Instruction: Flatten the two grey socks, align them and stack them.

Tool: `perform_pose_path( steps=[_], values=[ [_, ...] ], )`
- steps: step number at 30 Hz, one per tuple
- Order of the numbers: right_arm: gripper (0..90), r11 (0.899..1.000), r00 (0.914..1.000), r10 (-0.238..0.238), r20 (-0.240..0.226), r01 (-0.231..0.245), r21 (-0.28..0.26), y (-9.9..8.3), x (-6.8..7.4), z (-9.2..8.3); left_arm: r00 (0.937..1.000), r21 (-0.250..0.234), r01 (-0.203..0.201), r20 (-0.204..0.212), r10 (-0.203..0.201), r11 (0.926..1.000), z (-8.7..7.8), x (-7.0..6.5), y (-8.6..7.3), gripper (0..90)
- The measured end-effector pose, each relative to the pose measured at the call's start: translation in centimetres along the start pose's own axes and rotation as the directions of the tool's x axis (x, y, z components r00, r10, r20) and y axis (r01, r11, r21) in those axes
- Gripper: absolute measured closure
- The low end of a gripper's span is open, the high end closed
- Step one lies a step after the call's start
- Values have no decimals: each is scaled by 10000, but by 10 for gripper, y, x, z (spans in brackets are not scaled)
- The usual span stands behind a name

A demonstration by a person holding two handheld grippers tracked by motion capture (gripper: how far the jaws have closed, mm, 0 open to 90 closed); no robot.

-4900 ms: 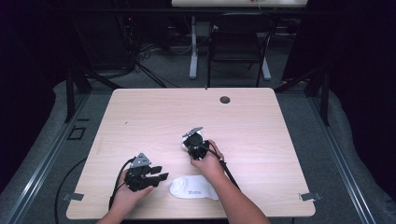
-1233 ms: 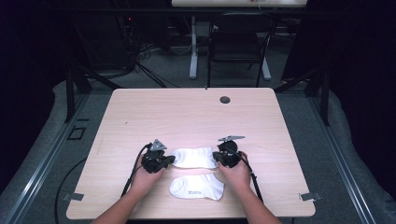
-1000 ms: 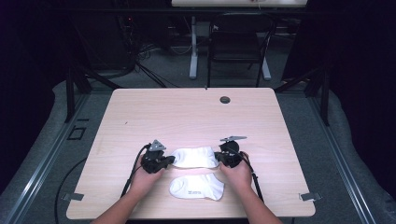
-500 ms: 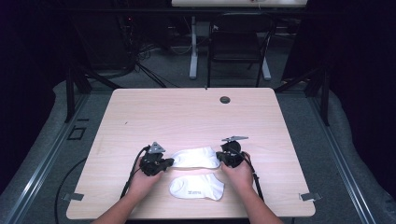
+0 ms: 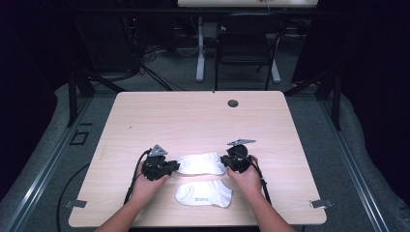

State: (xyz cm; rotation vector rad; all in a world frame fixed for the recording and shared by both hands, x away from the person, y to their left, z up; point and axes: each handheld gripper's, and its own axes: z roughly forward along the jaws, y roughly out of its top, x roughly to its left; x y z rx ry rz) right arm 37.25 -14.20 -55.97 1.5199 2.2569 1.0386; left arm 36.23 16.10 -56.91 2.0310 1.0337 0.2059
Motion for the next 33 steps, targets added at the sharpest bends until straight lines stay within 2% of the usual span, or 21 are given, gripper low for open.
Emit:
perform_pose_path(
  steps=[2,3,8,10,14,15,18,20,23,27,30,33],
  values=[
    [789,10000,10000,-59,-22,59,2,2,1,-2,9991,-172,402,145,-400,9990,-3,3,2,713],
    [781,10000,10000,-50,-15,50,12,3,1,-3,9990,-108,446,33,-445,9989,-4,5,3,704],
    [730,9998,9997,-177,187,179,-129,6,-2,-6,9993,94,311,-197,-309,9995,-4,10,11,637],
    [716,9997,9996,-146,252,151,-169,6,-3,-6,9991,155,371,-228,-368,9992,-3,12,13,619],
    [699,10000,9995,-50,322,49,49,7,-8,-5,9986,455,245,-483,-223,9987,1,15,17,609],
    [694,10000,9995,-71,314,73,-38,7,-9,-4,9985,477,220,-512,-196,9986,2,16,17,609],
    [683,10000,9994,56,331,-55,-20,7,-11,-5,9982,610,327,-530,-294,9976,4,19,19,601],
    [674,10000,9996,29,295,-28,-42,7,-12,-5,9971,524,378,-678,-342,9979,5,21,20,598],
    [643,9999,9997,-4,245,7,-147,6,-12,-5,9954,432,734,-646,-705,9964,8,24,22,548],
    [623,9999,9996,44,268,-40,-150,5,-13,-5,9945,519,900,-582,-870,9946,10,25,21,542],
    [634,9999,9998,81,196,-79,-96,3,-13,-4,9955,754,789,-586,-746,9940,12,24,21,569],
    [639,10000,9998,91,164,-90,-23,2,-12,-3,9963,757,697,-564,-656,9947,13,22,20,593]
  ],
)
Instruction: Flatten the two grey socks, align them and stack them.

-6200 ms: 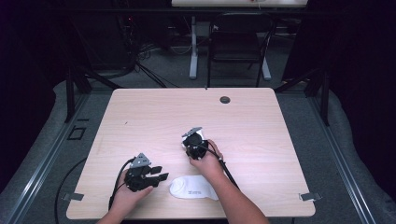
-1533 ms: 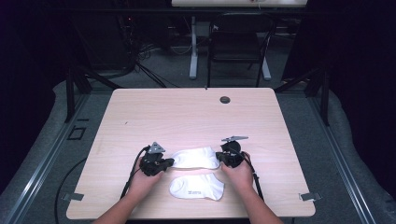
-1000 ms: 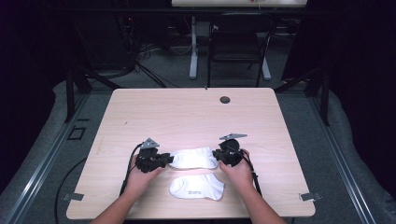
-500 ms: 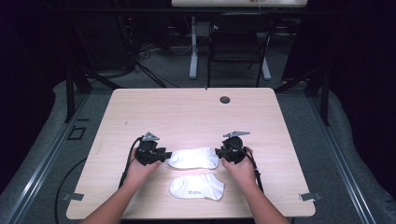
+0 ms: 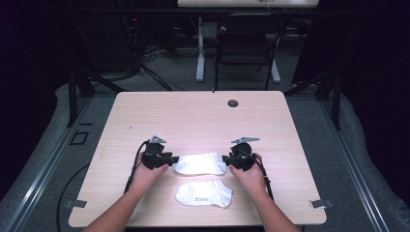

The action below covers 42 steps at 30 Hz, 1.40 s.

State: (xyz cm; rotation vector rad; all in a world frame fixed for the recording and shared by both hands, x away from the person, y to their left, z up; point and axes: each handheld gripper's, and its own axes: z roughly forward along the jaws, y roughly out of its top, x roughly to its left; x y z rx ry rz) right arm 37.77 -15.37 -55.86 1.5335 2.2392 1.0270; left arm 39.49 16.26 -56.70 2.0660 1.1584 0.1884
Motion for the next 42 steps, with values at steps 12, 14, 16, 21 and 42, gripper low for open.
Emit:
perform_pose_path(
  steps=[12,14,16,21,42],
  values=[
    [713,9993,9991,-45,-428,60,358,-3,2,10,9993,404,-375,72,372,9985,6,-4,-1,760],
    [775,9986,9991,-223,-369,240,462,-4,5,11,9992,452,-387,67,385,9982,6,-6,-2,802],
    [818,9984,9989,-298,-354,314,474,-4,6,11,9989,499,-468,83,464,9977,6,-6,-2,834],
    [866,9983,9982,-425,-429,441,372,-4,9,8,9987,448,-494,139,488,9978,3,-7,-2,880],
    [871,9966,9943,-740,-771,710,-409,3,17,-27,9944,-168,-911,514,918,9957,-25,-22,-1,892]
  ],
)
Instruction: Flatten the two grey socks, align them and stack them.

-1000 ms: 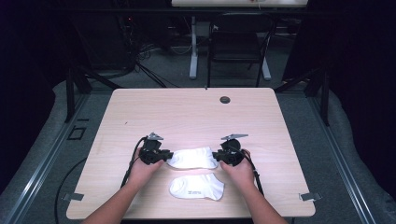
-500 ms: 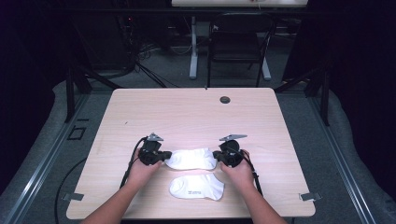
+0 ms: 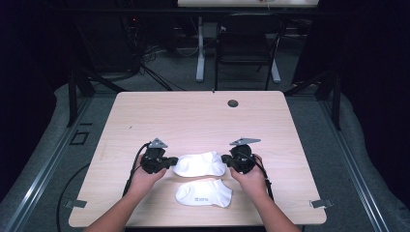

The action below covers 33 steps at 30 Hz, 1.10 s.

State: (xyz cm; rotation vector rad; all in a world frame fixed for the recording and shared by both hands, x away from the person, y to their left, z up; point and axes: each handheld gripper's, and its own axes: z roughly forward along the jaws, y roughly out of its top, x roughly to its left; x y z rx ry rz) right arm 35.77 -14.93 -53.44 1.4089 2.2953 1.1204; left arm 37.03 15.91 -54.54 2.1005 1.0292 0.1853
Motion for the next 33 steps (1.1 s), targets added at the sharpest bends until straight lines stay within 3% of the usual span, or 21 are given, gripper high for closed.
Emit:
perform_pose_path(
  steps=[9,19,33],
  values=[
    [872,10000,9996,-59,-287,58,-42,-2,6,-22,9993,-78,-232,297,234,9997,-14,-11,-3,893],
    [872,9996,9986,-287,-438,285,-49,-15,12,-42,9976,-79,-257,637,262,9996,-20,-26,-18,893],
    [873,9994,9976,-338,-602,343,76,-45,22,-51,9951,47,-299,949,293,9995,-26,-42,-37,892]
  ],
)
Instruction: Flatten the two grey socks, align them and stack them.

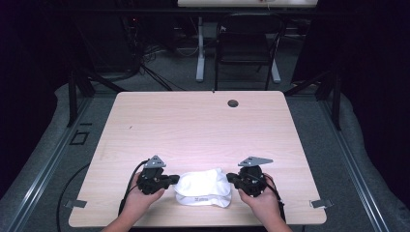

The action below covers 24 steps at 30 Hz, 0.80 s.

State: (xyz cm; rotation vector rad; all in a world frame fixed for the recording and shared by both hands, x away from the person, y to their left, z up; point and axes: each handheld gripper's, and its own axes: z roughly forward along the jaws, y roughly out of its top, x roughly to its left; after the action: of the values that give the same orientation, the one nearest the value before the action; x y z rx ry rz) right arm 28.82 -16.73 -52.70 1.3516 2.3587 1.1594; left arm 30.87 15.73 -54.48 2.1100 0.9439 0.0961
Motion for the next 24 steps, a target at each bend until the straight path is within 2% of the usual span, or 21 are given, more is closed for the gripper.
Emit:
perform_pose_path(
  steps=[4,6,11,24],
  values=[
    [872,9999,9999,169,-34,-169,25,-6,1,-3,10000,105,-81,25,81,9999,1,-3,-3,892],
    [872,10000,10000,30,-21,-30,27,-10,0,-4,9999,143,-107,52,106,9998,1,-5,-5,892],
    [872,9998,9998,202,-47,-202,70,-16,1,-6,9998,209,-221,25,220,9995,4,-8,-8,892],
    [872,9997,9997,207,-109,-206,107,-24,3,-8,9998,340,-195,91,192,9992,8,-12,-13,892]
  ],
)
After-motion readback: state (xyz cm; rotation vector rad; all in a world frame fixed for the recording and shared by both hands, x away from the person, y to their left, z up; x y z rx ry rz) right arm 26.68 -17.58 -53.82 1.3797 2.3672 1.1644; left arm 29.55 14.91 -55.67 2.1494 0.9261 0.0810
